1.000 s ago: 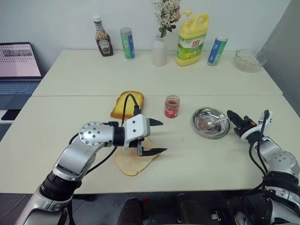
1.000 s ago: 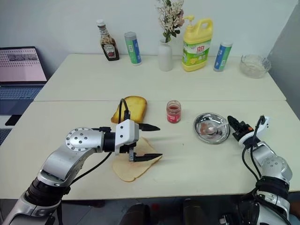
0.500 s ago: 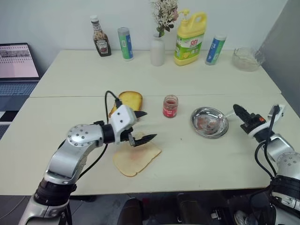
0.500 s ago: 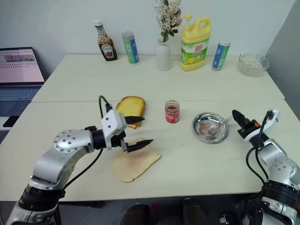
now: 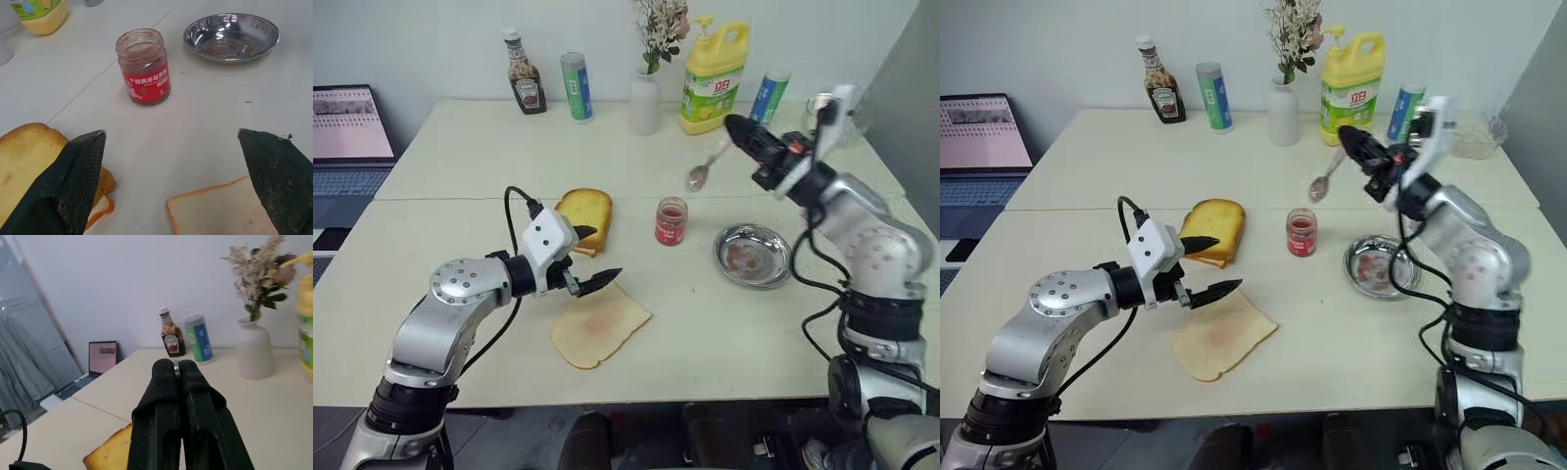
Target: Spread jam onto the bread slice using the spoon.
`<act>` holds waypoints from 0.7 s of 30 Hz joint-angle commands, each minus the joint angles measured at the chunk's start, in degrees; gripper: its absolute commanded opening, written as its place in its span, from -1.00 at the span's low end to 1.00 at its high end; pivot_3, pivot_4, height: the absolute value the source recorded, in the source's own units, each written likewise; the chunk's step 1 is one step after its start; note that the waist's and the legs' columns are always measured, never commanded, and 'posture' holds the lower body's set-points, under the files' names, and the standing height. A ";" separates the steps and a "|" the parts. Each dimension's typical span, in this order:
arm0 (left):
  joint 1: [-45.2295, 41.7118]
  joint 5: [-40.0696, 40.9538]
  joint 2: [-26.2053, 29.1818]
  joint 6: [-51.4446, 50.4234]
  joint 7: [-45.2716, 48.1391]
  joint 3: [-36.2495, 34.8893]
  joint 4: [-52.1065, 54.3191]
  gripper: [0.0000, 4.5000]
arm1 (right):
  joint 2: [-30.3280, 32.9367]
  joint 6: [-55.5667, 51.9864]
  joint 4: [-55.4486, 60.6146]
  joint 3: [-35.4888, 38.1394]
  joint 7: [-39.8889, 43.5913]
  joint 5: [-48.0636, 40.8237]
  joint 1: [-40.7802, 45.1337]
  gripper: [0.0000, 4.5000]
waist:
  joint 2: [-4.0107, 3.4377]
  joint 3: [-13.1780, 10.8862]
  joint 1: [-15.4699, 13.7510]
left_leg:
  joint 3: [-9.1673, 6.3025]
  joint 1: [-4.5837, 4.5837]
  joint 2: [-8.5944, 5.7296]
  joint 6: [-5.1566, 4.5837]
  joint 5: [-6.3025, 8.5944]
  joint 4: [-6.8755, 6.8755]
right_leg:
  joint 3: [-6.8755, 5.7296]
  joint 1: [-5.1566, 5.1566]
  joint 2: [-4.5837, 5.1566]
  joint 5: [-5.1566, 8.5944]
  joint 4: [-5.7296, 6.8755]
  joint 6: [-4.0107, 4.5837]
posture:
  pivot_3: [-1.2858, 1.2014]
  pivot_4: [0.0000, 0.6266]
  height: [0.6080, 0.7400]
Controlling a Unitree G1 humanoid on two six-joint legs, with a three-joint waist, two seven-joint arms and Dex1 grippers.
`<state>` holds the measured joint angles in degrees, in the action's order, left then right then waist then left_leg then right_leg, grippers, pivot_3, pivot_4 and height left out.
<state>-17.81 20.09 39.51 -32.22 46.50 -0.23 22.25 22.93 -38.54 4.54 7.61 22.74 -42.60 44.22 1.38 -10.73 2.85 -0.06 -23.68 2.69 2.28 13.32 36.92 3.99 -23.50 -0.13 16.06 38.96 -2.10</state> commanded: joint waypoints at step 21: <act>-4.32 0.04 -2.58 -0.86 -2.41 2.57 0.50 1.00 | 0.65 27.75 -15.60 -13.22 15.28 29.82 0.71 -0.99 | 0.00 0.00 -1.00 | -0.01 -0.19 -0.04 0.02 -0.01 0.04 | -0.05 -0.19 0.07 -0.03 0.07 0.02 | 0.03 -0.52 1.00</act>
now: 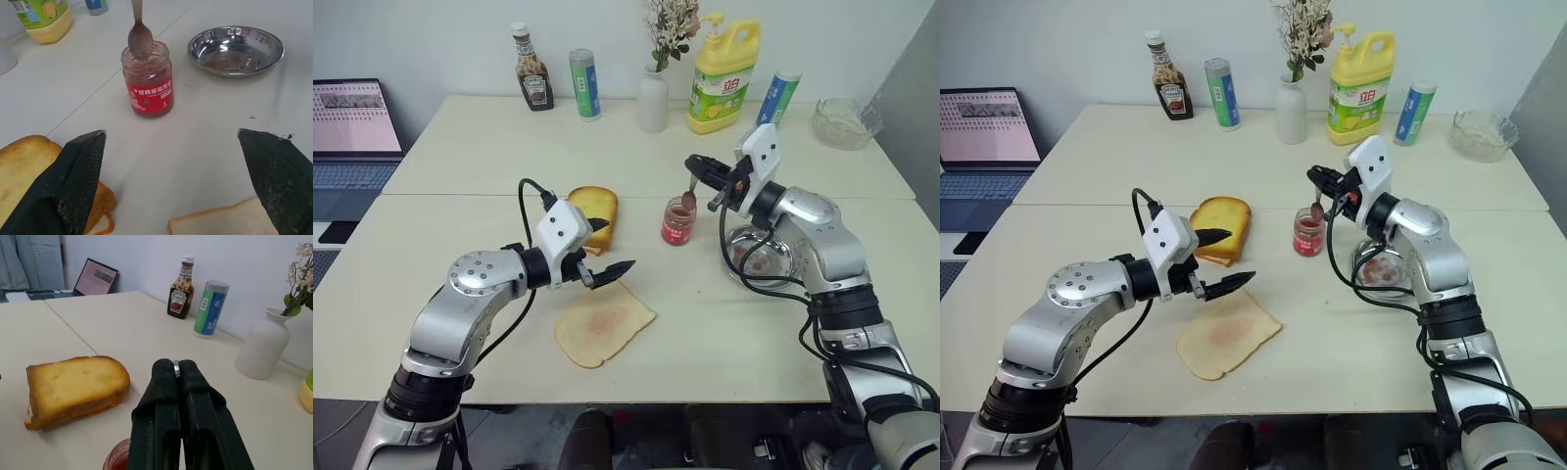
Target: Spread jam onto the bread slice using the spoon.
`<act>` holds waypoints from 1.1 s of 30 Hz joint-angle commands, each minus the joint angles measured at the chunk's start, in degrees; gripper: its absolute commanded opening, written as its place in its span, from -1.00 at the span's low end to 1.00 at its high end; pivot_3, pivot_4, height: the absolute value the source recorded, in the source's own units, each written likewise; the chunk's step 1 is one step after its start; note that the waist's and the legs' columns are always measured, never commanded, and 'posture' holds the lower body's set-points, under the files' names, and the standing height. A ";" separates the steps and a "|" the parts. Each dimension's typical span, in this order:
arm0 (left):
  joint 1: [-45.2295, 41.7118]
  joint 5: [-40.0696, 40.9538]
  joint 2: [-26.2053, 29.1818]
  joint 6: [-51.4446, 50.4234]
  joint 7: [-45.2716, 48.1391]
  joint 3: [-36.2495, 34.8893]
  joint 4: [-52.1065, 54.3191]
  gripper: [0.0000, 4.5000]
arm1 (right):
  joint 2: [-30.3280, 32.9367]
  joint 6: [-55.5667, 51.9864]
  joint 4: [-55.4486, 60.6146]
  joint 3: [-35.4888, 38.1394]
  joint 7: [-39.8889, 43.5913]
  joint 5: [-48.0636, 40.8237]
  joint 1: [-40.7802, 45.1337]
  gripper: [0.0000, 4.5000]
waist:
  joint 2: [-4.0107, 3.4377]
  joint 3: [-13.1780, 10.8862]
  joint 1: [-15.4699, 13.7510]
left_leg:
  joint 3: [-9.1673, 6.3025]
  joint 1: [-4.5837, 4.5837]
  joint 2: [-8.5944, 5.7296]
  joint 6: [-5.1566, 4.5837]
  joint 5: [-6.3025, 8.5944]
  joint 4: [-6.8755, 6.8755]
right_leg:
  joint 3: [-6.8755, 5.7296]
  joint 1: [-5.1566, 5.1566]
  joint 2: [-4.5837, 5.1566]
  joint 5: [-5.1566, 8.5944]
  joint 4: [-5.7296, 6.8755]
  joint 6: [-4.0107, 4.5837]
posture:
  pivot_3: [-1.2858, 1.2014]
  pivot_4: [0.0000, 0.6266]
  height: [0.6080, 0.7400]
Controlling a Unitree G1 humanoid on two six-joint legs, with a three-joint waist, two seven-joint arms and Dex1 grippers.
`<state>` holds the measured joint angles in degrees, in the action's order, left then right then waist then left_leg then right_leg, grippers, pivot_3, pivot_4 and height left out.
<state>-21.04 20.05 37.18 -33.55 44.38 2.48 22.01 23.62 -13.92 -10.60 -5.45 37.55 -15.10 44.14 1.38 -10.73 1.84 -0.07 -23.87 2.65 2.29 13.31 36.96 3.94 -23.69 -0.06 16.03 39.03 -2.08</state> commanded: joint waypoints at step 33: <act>-1.33 -1.56 -0.64 2.90 -0.12 1.24 -1.07 1.00 | -9.61 -13.55 -3.24 6.48 -6.34 0.52 1.16 -0.99 | -0.02 0.03 -0.01 | -0.03 0.07 0.01 0.02 -0.01 0.05 | -0.02 0.05 0.01 -0.02 0.11 0.02 | 0.03 -0.52 1.00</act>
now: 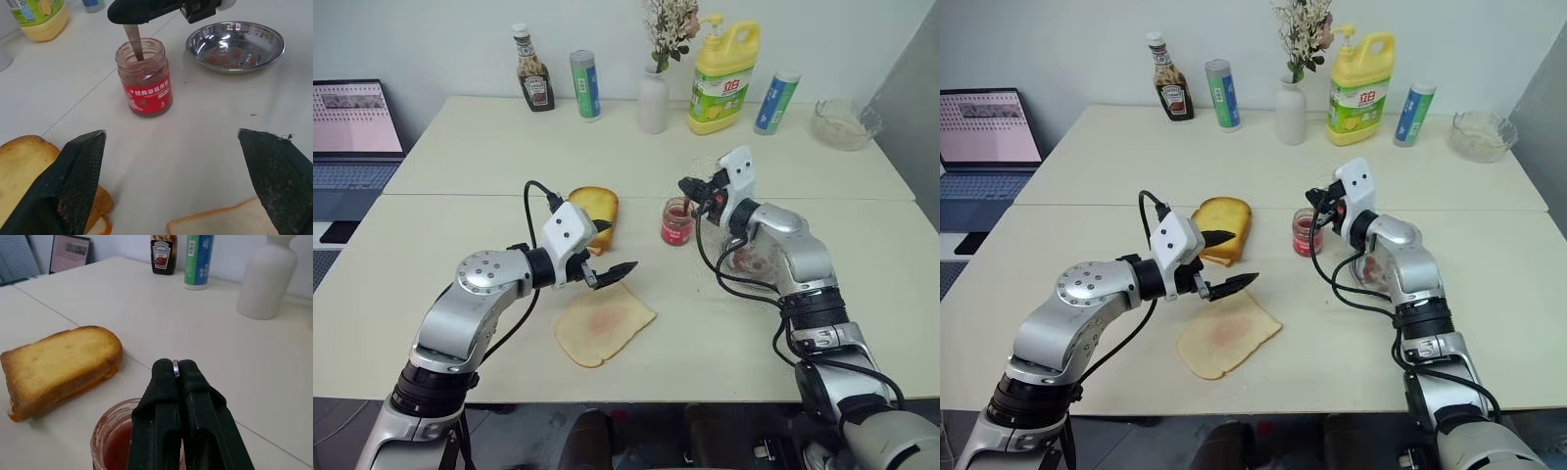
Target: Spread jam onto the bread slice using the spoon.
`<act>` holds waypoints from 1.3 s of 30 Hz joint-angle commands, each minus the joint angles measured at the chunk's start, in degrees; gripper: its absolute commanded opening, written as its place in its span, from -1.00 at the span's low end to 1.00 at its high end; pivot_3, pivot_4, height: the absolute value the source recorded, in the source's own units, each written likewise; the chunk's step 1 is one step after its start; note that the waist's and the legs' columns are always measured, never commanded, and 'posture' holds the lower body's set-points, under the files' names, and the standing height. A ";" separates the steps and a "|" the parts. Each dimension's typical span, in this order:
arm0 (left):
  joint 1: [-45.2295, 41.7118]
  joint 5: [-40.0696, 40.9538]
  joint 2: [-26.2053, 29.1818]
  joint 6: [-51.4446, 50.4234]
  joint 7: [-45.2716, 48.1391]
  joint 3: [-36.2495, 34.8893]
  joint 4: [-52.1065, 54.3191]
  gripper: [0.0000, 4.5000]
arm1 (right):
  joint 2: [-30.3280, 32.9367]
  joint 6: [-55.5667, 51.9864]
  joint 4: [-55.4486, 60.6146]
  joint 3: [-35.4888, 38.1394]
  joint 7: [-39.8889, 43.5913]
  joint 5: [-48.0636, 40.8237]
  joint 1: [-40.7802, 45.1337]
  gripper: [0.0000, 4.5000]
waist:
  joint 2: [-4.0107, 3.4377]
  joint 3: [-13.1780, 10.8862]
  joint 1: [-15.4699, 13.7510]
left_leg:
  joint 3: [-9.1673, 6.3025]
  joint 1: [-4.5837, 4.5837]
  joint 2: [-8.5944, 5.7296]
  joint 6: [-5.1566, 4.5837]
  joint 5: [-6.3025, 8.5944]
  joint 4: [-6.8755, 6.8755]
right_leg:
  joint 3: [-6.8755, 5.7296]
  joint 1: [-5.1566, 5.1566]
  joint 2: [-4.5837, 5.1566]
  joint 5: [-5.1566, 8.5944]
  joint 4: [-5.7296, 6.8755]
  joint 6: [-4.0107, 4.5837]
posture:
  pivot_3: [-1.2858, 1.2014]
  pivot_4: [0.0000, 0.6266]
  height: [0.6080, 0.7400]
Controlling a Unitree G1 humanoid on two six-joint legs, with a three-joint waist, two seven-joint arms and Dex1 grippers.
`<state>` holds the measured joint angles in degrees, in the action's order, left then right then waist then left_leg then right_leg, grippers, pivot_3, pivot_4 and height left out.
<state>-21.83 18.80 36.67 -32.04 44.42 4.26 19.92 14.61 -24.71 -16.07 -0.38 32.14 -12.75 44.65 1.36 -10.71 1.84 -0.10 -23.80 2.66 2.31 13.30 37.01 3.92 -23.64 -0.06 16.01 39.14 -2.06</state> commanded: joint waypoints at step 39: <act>0.05 -2.67 -2.19 4.53 -0.14 0.37 -1.04 1.00 | -7.53 -24.11 4.74 22.05 -17.21 -27.55 4.56 -0.99 | -0.01 0.00 0.11 | 0.01 -0.02 0.01 -0.01 0.00 -0.03 | 0.00 -0.02 -0.02 0.00 -0.01 0.00 | 0.03 -0.52 1.00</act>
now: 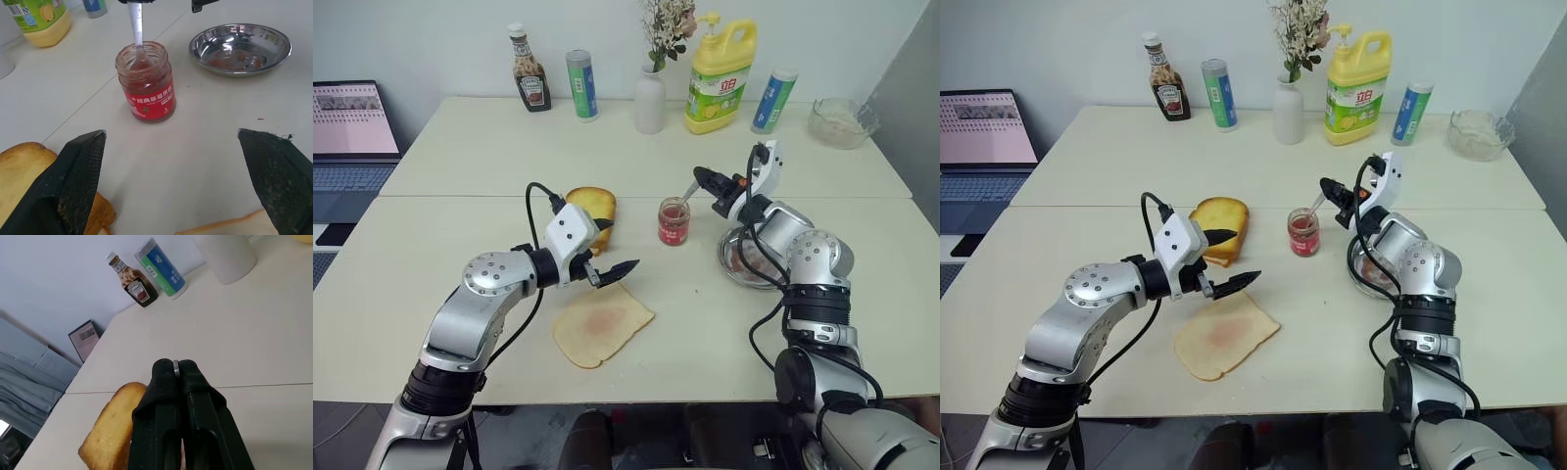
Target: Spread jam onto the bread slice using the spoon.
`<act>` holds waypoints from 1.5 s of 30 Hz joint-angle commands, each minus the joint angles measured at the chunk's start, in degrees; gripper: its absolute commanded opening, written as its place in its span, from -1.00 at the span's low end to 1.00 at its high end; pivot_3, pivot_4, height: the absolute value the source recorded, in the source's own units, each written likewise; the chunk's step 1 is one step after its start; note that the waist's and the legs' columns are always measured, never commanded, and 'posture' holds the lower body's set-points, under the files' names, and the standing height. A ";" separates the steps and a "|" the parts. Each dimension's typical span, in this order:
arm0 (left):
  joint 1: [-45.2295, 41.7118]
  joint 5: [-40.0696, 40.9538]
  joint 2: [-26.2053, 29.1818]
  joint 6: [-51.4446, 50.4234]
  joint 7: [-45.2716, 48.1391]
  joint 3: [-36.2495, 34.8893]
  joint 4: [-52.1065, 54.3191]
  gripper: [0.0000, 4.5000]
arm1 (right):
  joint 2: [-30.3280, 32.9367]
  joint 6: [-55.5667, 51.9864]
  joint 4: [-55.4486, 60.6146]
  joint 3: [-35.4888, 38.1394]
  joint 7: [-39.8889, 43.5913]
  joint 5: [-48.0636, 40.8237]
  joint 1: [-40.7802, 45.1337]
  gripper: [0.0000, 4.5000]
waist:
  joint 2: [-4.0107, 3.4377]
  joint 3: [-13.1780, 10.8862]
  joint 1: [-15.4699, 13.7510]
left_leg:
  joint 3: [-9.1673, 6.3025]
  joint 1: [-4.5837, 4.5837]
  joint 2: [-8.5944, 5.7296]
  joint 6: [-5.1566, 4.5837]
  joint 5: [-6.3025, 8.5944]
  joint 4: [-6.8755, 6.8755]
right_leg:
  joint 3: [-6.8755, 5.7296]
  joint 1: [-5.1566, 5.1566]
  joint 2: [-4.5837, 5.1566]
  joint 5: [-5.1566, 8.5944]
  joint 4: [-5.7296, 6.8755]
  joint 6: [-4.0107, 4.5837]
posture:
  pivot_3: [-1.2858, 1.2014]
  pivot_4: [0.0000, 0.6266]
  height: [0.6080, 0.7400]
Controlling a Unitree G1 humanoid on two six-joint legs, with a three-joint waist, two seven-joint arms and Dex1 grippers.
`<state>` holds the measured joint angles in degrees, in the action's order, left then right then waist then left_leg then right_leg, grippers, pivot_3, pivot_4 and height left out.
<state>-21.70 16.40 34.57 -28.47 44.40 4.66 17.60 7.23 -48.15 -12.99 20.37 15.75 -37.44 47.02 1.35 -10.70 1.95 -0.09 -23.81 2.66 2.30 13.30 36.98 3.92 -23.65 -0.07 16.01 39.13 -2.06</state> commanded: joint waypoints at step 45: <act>-1.13 0.37 -0.26 0.77 -0.05 -1.10 0.75 1.00 | 0.83 -4.59 -1.79 10.69 -10.85 -14.98 3.68 -0.99 | 0.00 0.00 -0.03 | 0.02 -0.01 0.00 0.00 0.00 -0.01 | 0.01 0.00 0.00 0.00 -0.02 0.00 | 0.03 -0.52 1.00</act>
<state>-21.88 15.81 34.57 -28.29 44.45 5.24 17.33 8.15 -52.57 -16.04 29.60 5.44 -49.49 48.89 1.35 -10.70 1.92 -0.07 -23.83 2.66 2.30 13.30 36.96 3.93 -23.65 -0.07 16.01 39.11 -2.06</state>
